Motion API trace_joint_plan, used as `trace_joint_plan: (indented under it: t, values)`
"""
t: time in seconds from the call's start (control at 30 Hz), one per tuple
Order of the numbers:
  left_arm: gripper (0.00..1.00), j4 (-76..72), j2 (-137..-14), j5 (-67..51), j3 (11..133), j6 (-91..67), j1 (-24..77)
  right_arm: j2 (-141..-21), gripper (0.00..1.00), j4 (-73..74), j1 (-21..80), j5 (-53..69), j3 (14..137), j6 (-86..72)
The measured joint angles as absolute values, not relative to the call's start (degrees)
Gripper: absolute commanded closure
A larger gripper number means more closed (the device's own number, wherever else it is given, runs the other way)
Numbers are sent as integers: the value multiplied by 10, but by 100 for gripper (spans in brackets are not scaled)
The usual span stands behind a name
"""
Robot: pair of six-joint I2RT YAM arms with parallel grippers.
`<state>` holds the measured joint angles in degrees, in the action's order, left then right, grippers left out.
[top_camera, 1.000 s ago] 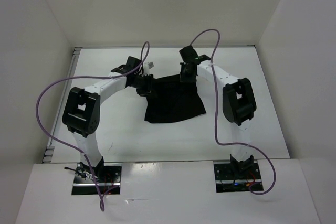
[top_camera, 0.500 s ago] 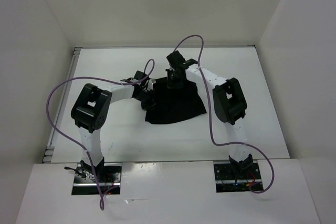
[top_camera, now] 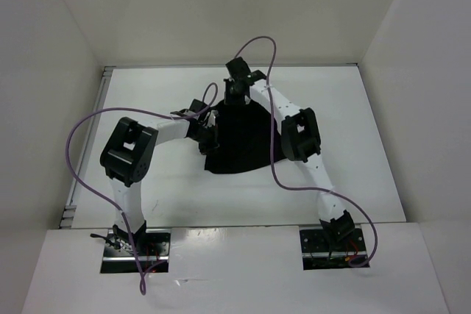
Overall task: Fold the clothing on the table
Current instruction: Flatten the skirt out
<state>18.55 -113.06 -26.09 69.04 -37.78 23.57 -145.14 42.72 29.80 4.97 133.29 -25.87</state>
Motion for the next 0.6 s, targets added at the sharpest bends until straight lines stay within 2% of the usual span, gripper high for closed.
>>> trace_joint_plan:
  t: [0.03, 0.13, 0.17, 0.43, 0.53, 0.6]
  values:
    - [100, 186, -1131, -258, 691, -378, 237, -1473, 100, 434, 293, 46, 1377, -259]
    - [100, 187, -1128, -250, 692, -376, 245, -1590, 100, 462, 270, 20, 1626, -261]
    - [100, 188, -1127, -247, 692, -376, 247, -1604, 100, 457, 260, 17, 1660, -263]
    - [100, 194, -1120, -223, 692, -373, 257, -1605, 99, 533, 197, 11, 1760, -280]
    - [100, 194, -1120, -222, 692, -373, 257, -1586, 99, 588, 199, -14, 1753, -270]
    - [100, 194, -1119, -221, 692, -373, 257, -1555, 99, 610, 212, -42, 1700, -261]
